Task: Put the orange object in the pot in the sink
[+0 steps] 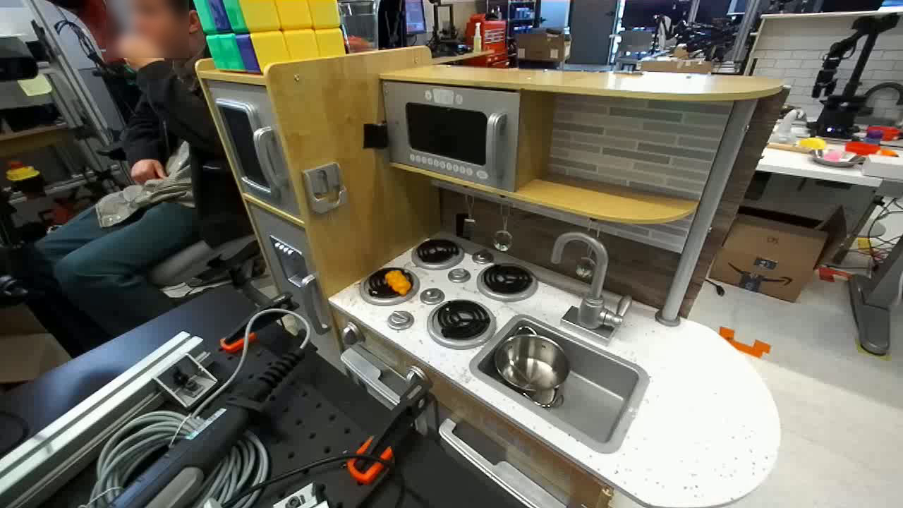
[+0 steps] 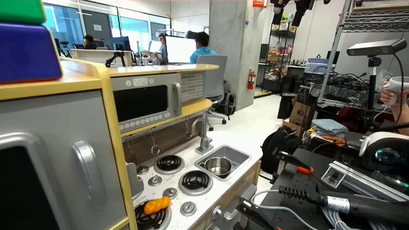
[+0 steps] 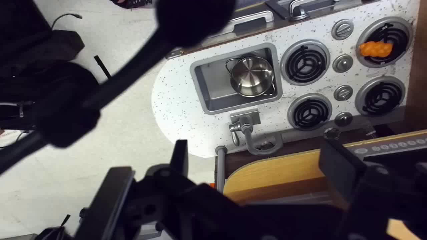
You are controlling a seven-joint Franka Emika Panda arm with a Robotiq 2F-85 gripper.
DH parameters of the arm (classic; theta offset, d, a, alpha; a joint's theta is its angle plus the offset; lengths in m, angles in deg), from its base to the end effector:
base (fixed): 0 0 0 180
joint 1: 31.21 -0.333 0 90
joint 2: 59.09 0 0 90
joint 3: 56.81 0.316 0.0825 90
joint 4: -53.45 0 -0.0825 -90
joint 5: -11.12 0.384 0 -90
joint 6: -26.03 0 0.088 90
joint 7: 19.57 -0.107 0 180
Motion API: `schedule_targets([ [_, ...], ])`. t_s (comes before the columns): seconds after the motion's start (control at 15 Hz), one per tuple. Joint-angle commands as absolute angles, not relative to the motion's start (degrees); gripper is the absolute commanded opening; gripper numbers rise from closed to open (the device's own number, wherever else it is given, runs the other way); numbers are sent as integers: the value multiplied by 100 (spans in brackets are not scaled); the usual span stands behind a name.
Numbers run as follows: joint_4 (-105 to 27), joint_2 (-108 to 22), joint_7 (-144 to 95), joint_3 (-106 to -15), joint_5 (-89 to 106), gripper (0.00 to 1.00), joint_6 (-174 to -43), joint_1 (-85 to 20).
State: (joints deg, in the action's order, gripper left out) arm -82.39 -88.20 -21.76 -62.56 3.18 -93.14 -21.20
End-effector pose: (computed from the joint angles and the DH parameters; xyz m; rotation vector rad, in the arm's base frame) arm 0.4007 -0.1249 0.5311 2.9990 -0.3791 0.3121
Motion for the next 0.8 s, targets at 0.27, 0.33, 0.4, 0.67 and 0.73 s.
schedule_targets([
  [0.27,-8226,-8819,-2183,-6273,309,100,-9303,-2139],
  [0.33,-8242,-8864,-1368,-6454,293,100,-9005,-2298],
  [0.4,-8350,-8891,-1047,-6568,341,100,-9208,-2345],
  [0.67,-8794,-9167,340,-6894,327,100,-9322,-2487],
  [0.73,-8849,-9182,662,-6968,345,100,-9290,-2537],
])
